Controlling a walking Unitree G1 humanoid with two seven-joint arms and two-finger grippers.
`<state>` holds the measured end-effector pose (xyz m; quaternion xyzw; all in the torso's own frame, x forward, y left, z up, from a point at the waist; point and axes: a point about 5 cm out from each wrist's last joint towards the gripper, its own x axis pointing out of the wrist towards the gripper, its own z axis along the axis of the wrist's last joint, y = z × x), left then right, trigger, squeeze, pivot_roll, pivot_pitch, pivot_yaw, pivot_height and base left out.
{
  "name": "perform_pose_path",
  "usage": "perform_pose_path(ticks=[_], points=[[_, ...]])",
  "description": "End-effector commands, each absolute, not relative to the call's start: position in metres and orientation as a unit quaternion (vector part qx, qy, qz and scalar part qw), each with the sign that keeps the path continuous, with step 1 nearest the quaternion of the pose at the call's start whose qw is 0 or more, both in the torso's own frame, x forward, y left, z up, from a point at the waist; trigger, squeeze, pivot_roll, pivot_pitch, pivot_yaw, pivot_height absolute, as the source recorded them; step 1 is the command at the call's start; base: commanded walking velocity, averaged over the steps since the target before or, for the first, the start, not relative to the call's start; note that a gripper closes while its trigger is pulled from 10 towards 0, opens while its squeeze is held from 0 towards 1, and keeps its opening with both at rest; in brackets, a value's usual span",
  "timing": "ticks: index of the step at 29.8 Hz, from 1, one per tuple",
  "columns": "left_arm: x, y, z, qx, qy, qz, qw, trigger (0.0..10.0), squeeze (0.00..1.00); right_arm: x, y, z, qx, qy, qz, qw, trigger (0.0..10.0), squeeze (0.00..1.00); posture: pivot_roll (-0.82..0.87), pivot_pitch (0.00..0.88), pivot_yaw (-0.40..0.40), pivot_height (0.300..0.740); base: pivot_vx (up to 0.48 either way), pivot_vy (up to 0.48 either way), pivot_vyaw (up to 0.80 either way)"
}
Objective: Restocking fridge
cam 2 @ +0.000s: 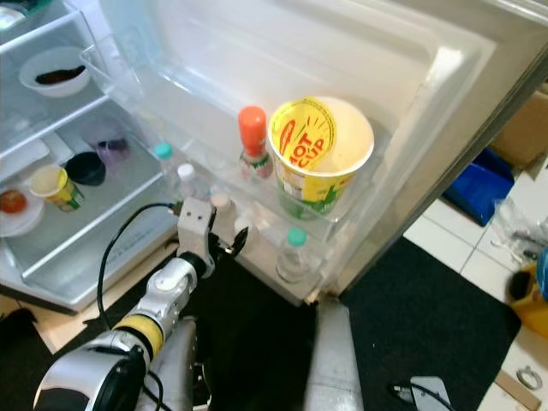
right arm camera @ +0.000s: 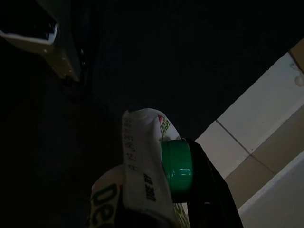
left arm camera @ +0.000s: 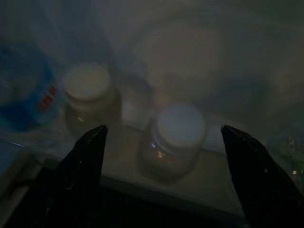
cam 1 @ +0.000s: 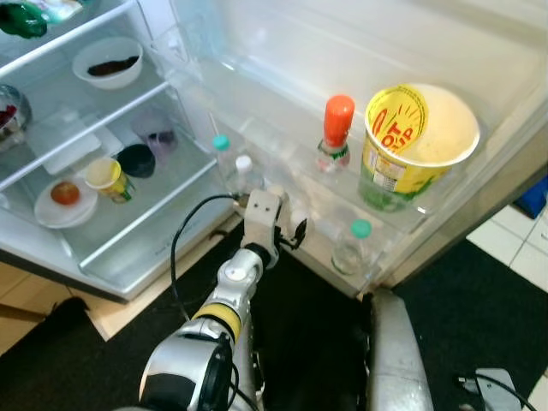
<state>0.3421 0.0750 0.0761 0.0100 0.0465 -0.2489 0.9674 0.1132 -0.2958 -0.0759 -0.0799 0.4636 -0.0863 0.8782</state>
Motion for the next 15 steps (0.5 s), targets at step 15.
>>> perform_pose_path(ticks=[15], points=[[0.342, 0.044, 0.086, 0.052, 0.026, -0.293, 0.954, 10.0, 0.0, 0.094, -0.299, -0.077, -0.085, 0.46, -0.078, 0.88, 10.0, 0.0, -0.22, 0.436, 0.025, 0.537, 0.0, 0.0, 0.0]])
